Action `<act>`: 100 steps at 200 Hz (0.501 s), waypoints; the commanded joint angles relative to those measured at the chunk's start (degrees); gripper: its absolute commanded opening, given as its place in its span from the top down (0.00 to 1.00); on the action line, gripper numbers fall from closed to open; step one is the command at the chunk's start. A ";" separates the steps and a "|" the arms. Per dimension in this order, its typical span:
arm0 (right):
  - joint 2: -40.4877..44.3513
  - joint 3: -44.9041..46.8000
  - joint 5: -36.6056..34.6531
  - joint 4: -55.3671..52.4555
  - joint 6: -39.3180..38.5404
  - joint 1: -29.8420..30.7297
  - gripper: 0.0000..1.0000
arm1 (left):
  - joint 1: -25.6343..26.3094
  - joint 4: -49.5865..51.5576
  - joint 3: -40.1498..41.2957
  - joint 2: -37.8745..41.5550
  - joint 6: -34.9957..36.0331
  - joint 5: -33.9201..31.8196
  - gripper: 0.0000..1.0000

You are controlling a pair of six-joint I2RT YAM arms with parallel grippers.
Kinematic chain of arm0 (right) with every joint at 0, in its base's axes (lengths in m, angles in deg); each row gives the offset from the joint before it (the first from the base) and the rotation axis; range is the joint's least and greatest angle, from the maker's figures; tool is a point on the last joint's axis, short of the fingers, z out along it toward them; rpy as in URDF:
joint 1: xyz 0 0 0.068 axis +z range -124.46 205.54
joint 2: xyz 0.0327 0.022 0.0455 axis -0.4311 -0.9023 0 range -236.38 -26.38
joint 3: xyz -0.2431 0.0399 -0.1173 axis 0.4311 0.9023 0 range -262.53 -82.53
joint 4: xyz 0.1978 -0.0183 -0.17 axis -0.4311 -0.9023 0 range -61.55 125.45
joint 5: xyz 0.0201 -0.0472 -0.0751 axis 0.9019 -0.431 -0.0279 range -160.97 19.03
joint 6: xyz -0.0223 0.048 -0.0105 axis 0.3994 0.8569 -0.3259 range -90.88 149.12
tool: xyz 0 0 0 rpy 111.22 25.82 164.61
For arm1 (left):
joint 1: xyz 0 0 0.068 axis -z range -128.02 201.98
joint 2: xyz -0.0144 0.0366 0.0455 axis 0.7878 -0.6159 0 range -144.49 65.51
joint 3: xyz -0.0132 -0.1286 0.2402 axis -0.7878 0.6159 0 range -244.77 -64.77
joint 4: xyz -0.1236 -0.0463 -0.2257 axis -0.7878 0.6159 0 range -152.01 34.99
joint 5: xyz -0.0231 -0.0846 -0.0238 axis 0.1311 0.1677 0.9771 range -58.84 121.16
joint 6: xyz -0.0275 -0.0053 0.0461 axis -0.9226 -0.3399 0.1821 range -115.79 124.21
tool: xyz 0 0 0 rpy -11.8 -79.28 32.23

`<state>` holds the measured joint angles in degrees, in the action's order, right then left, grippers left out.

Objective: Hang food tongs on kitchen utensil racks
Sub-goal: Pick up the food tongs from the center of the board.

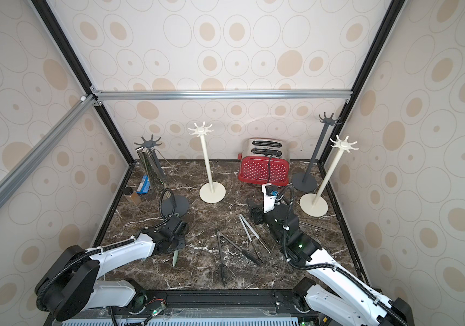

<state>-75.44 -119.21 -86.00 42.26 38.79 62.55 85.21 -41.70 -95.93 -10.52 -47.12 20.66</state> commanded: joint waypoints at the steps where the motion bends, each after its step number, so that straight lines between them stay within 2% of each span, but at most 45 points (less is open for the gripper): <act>1: 0.63 -0.03 -0.09 0.00 0.31 0.05 0.23 | -0.07 7.90 3.27 -0.47 -2.19 0.29 1.00; 47: 0.59 -0.57 0.87 -0.22 0.61 0.01 0.23 | -0.06 12.26 3.74 5.54 -2.34 0.08 1.00; 100: 0.87 -1.02 1.87 -0.83 1.11 0.00 0.23 | -0.02 18.18 3.25 12.85 -1.17 3.75 1.00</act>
<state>-75.44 -119.21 -84.69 42.11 39.17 62.55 85.19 -31.75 -92.82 -0.18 -47.20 22.72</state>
